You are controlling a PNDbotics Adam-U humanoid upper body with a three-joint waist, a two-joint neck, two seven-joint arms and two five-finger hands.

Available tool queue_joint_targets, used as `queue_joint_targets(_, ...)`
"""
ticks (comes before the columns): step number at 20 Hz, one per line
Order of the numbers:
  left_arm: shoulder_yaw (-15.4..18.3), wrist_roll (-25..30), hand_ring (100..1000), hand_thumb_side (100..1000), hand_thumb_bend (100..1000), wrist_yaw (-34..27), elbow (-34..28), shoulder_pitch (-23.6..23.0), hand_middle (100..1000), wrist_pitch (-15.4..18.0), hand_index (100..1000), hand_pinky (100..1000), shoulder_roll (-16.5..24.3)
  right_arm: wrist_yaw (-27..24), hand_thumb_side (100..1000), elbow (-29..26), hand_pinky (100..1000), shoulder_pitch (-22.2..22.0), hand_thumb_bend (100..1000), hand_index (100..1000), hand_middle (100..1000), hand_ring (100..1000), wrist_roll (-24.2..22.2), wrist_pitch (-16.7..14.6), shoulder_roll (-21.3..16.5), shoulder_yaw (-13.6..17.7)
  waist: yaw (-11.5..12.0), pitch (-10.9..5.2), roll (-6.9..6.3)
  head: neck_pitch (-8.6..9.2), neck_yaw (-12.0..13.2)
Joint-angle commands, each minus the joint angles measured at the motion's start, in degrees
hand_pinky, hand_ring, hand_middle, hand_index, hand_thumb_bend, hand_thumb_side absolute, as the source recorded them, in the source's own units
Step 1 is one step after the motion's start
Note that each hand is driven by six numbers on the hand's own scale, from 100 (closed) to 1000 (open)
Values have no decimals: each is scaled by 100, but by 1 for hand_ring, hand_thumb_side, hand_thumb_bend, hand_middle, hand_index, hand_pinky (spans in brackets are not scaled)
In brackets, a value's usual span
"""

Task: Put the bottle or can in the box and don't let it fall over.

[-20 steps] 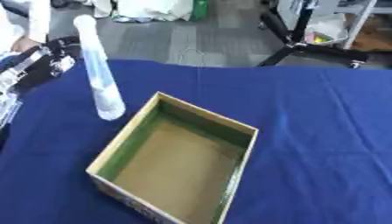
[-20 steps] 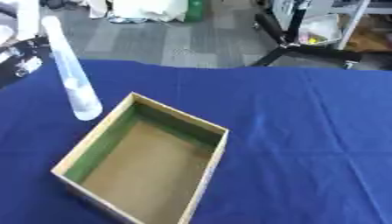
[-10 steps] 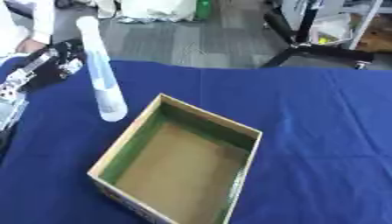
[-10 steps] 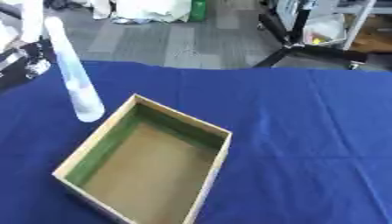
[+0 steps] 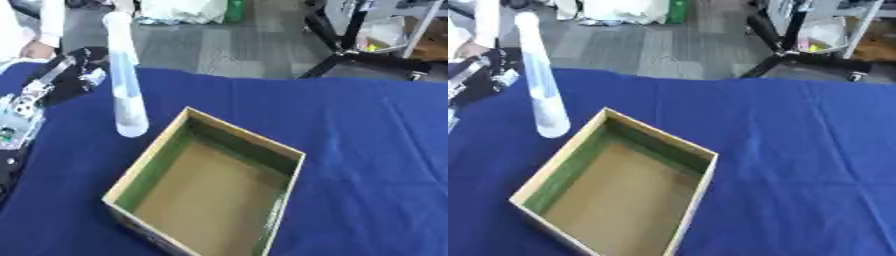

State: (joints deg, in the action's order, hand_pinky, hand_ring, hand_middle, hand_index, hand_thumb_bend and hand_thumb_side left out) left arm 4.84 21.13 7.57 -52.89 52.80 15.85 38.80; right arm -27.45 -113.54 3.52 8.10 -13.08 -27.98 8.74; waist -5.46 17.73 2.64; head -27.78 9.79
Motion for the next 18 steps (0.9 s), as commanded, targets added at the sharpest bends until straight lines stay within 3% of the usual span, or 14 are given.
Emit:
queue_joint_targets(1, 57, -179, 1000, 613, 100, 194, -42, 153, 945, -28, 926, 1000, 137, 36, 512, -105, 958, 35, 100, 1000, 1000, 1000, -17, -6, -94, 22, -7, -85, -8, 38, -138)
queue_joint_targets(8, 79, -654, 1000, 605, 100, 632, -5, 210, 947, -152, 923, 1000, 139, -21, 512, -105, 958, 27, 100, 1000, 1000, 1000, -16, -8, -104, 25, -15, -128, 16, -23, -644)
queue_joint_targets(13, 75, -647, 1000, 602, 100, 639, 12, 260, 952, -160, 924, 1000, 196, -46, 512, -105, 958, -5, 100, 1000, 1000, 1000, -19, -19, -118, 34, -7, -159, 16, -55, -658)
queue_joint_targets(18, 12, -162, 1000, 622, 100, 435, 38, 333, 967, -197, 929, 1000, 281, -45, 514, -105, 958, -30, 100, 1000, 1000, 1000, -6, -10, -126, 44, 9, -188, 3, -64, -646)
